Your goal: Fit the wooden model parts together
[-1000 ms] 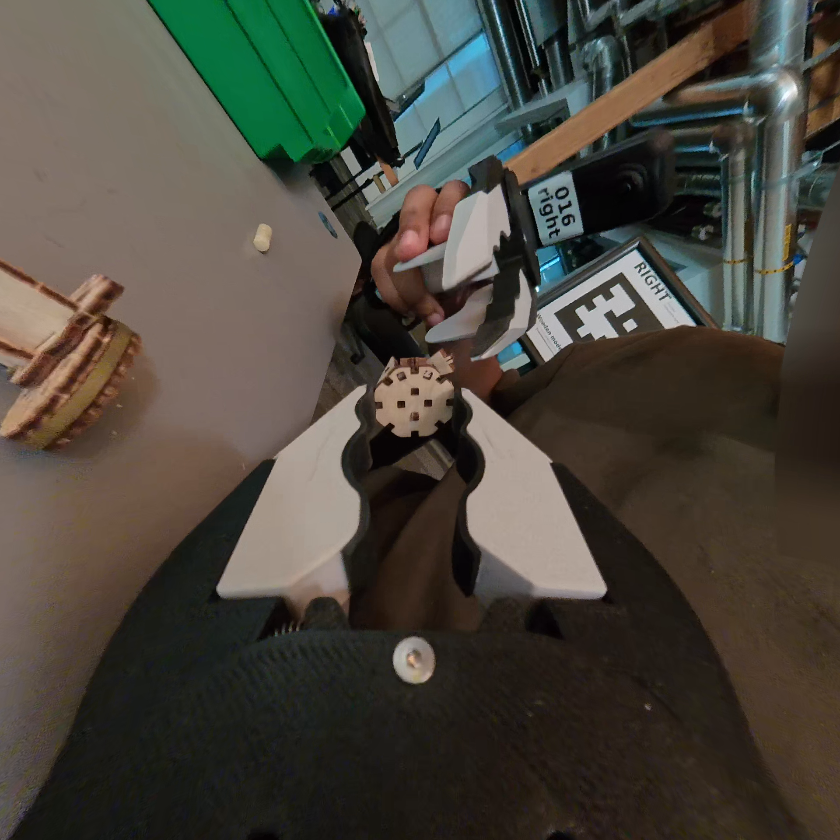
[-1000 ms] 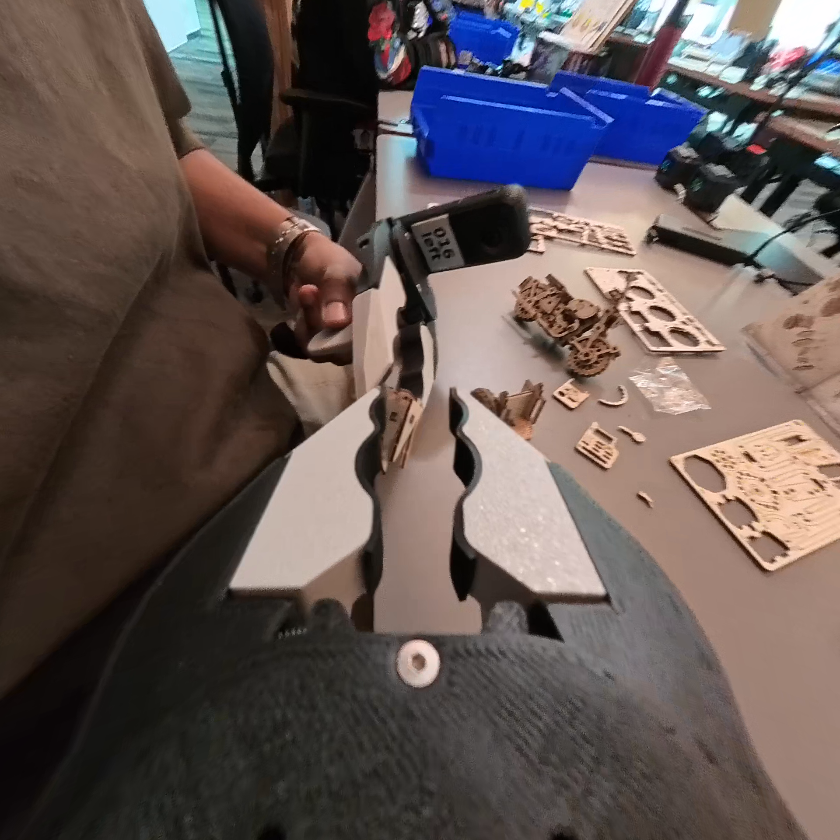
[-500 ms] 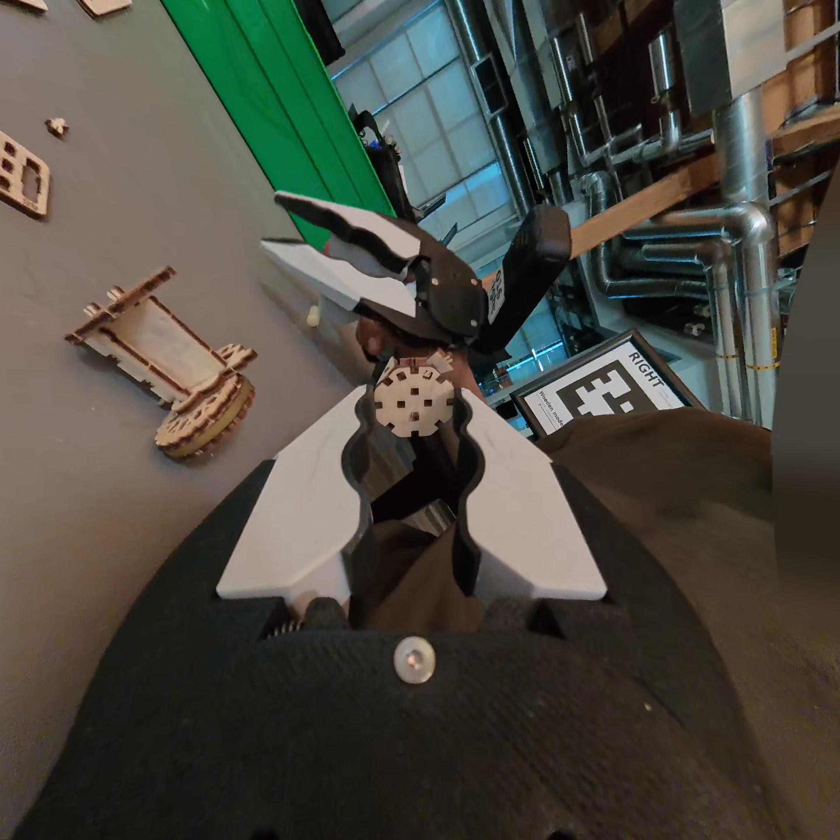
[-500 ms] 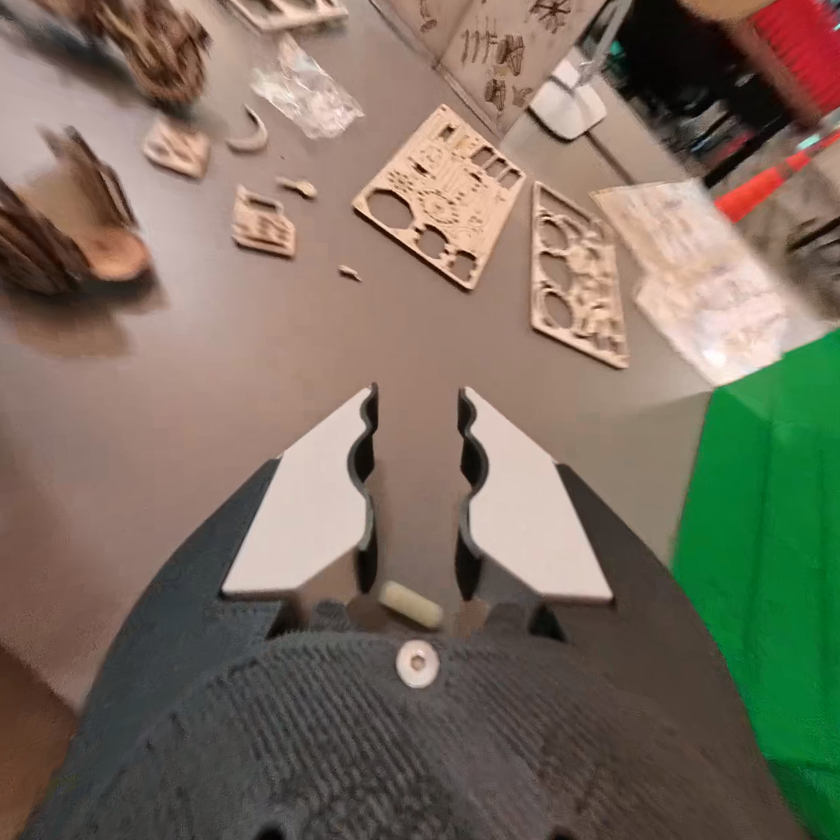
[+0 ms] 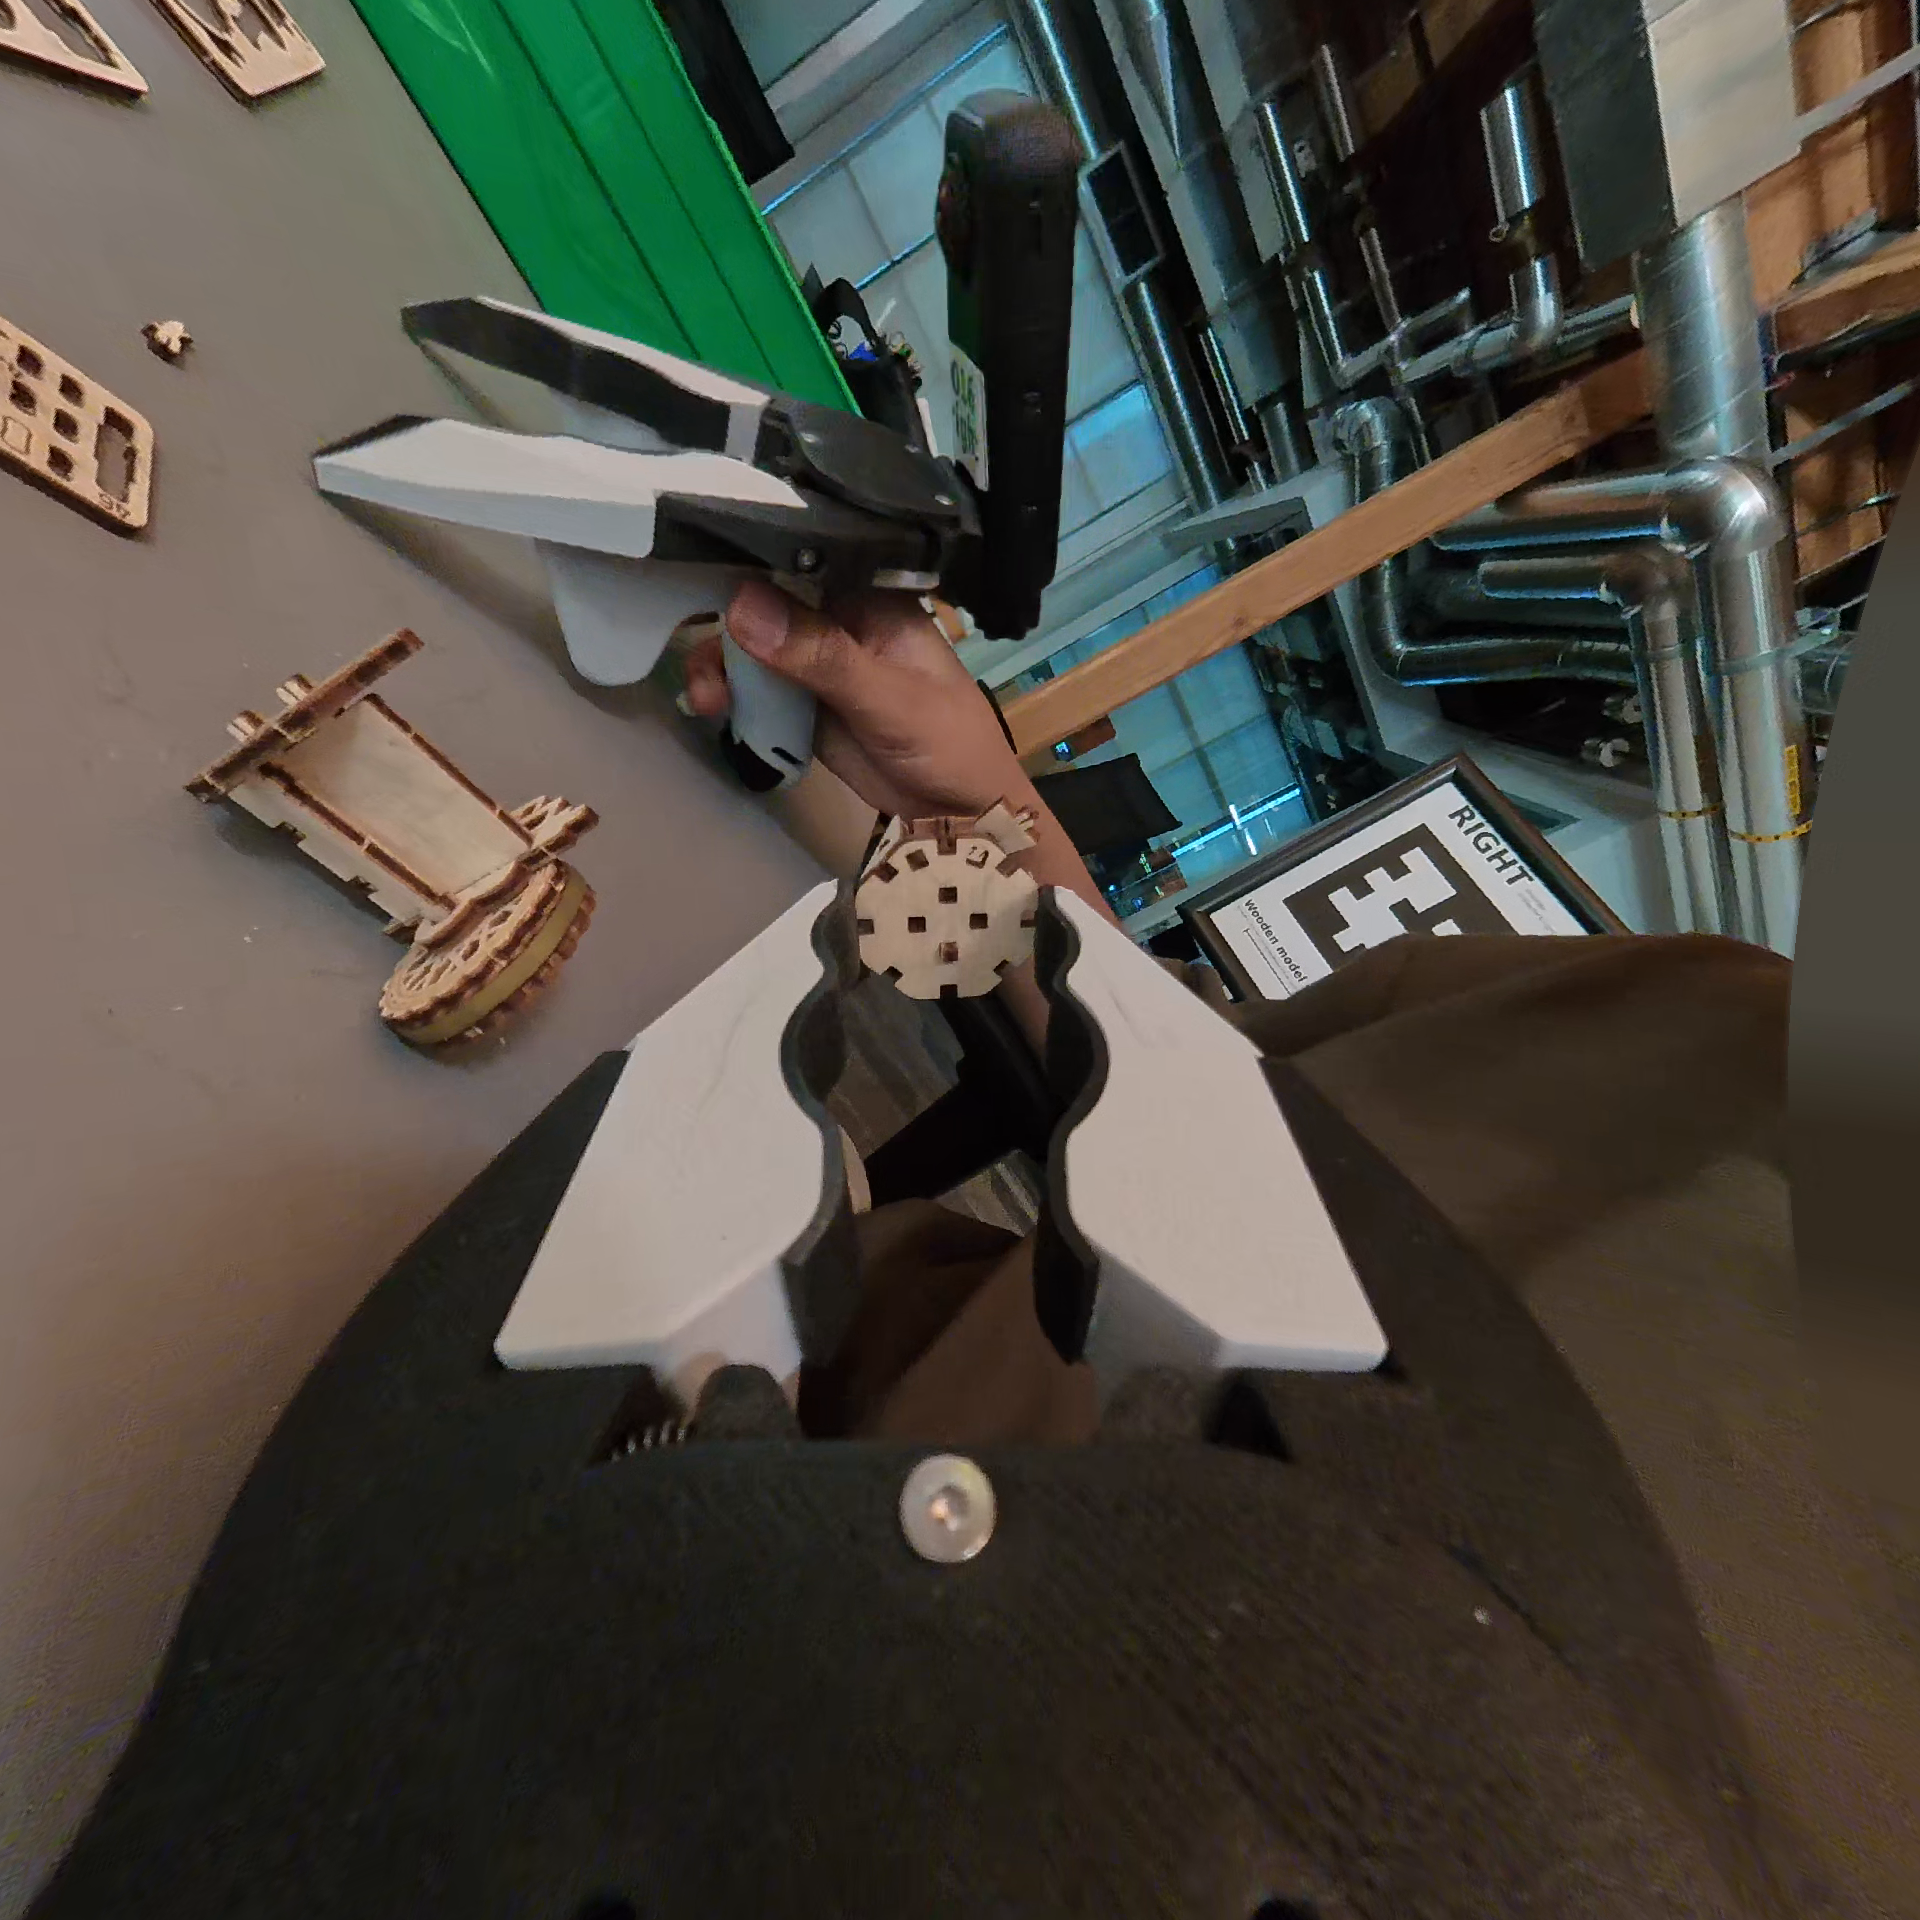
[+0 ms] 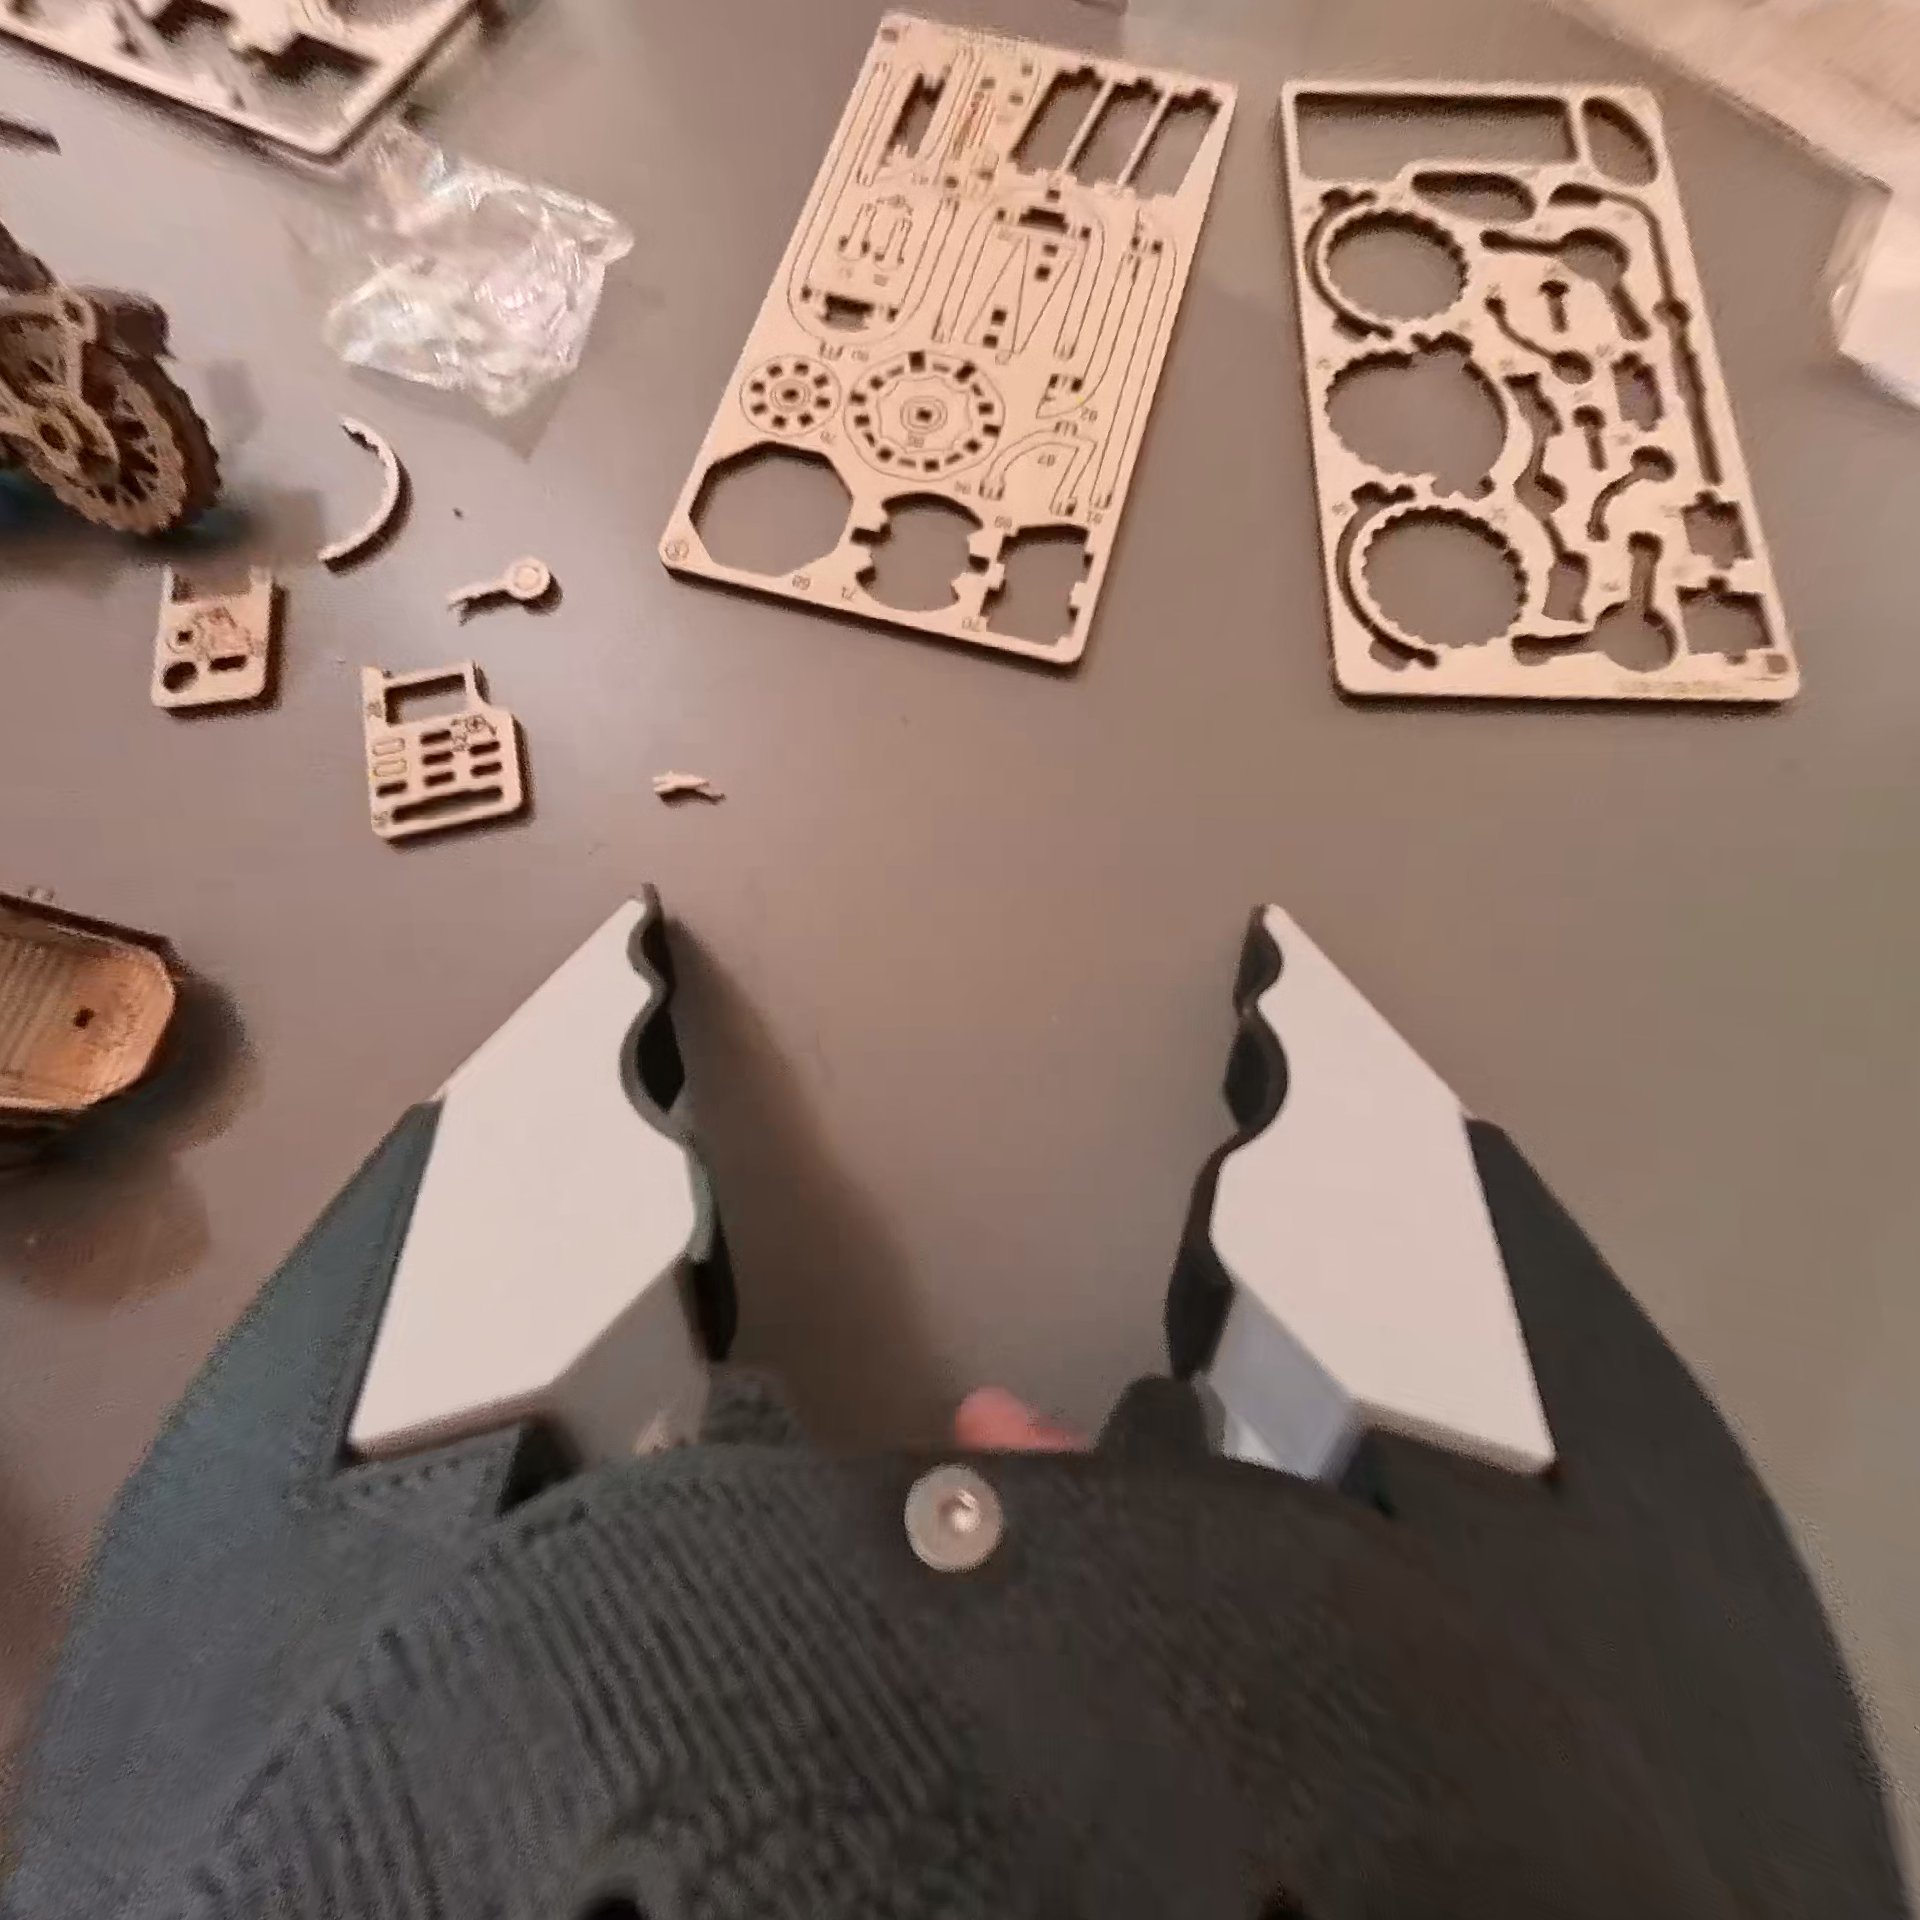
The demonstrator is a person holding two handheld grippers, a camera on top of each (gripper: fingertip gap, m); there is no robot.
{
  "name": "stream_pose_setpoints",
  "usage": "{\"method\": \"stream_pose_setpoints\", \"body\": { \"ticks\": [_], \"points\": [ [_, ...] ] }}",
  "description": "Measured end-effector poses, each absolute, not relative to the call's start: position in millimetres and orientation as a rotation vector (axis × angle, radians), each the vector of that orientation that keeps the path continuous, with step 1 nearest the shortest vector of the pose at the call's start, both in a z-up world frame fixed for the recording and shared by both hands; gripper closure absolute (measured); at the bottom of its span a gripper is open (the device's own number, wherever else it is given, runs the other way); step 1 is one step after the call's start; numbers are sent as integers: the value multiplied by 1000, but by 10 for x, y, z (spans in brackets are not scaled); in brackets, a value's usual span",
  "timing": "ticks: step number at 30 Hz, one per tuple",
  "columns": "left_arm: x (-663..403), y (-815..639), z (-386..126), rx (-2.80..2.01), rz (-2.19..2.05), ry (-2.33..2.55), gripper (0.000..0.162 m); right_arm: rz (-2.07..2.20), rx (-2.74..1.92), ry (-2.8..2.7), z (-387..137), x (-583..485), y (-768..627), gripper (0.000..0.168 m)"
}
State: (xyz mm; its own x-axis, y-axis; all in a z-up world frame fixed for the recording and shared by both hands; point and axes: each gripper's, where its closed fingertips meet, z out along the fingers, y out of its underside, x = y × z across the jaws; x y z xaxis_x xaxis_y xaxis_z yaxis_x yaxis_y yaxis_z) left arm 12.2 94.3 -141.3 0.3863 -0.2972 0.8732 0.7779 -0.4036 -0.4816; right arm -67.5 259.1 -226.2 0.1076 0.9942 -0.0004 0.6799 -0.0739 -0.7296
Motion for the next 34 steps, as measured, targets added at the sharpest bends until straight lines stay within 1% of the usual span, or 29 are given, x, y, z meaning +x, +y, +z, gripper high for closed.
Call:
{"method": "stream_pose_setpoints", "body": {
  "ticks": [2,3,4,9,12,14,15,34],
  "points": [
    [114,939,-1417,-1578,-1246,-440,132,694,-1807,-1629,-2265,-651,2591,63],
    [112,938,-1419,-1579,-1243,-440,132,677,-1824,-1604,-2269,-630,2619,58],
    [112,938,-1422,-1580,-1240,-439,132,655,-1850,-1574,-2278,-607,2656,50],
    [148,944,-1436,-1592,-1238,-432,132,622,-1915,-1530,-2324,-559,2735,26],
    [151,953,-1438,-1596,-1229,-431,132,610,-1926,-1521,-2332,-539,2754,23],
    [140,954,-1438,-1601,-1209,-428,132,577,-1973,-1470,-2356,-485,2799,11],
    [127,956,-1446,-1609,-1192,-430,132,568,-1987,-1452,-2359,-458,2806,9],
    [-32,917,-1273,-1519,-1116,-436,132,576,-1975,-1473,-2358,-331,2770,9]
  ]
}}
